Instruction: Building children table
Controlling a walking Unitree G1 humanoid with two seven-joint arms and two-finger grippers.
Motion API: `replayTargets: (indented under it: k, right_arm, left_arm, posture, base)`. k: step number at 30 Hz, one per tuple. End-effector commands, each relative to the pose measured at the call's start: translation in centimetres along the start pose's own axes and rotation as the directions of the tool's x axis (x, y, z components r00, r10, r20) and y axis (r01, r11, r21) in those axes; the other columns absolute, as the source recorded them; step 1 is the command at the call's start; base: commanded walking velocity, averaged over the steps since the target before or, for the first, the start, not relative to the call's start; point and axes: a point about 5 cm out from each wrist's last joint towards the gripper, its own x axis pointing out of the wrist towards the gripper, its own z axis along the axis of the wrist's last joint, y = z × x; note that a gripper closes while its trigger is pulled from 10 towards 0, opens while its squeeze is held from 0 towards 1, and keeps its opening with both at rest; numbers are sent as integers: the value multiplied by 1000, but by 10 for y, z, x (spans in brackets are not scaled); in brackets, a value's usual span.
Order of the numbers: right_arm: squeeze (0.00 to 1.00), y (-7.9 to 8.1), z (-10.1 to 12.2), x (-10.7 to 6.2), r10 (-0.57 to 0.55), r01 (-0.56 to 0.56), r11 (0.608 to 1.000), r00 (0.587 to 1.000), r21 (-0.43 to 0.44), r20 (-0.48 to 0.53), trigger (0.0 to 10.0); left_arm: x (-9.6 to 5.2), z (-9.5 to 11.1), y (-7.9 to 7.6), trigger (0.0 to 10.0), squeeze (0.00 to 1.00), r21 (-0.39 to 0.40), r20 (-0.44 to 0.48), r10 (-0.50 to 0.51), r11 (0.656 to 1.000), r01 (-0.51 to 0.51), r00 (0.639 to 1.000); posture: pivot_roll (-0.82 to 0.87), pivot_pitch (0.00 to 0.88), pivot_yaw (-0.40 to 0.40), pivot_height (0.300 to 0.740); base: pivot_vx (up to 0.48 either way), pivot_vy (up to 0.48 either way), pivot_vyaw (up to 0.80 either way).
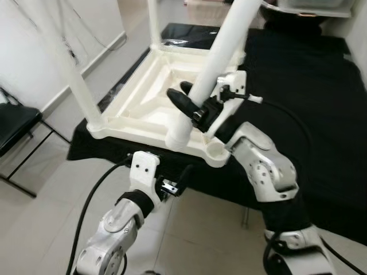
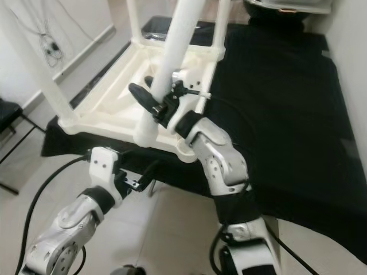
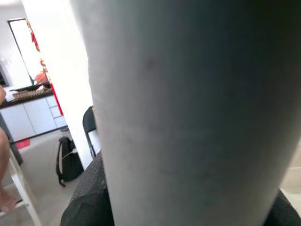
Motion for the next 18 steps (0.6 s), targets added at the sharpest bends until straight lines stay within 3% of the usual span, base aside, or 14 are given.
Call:
replayTargets:
  k: [1,9,18]
  right_arm:
    - [0,4,4,7,30,-29,999,999,-34,21,10000]
    - [0,-3,3,14,-42,45,994,999,-100,29,10000]
    - [0,-32,2,24,-211,197,951,977,-239,-32,10000]
  left_arm:
    - [-8,-8,0,10000,0,28,-34,8,1000,-7,999]
    - [-17,-11,-1,10000,0,52,-39,2,999,0,999]
    - [-23,-12,1,10000,0,115,-59,-41,992,47,997]
  posture:
    - [117,217,-19,740]
    - [129,221,-19,740]
    - [133,255,-18,740]
  base:
    - [0,0,800]
    - [0,0,800]
    - [0,0,0]
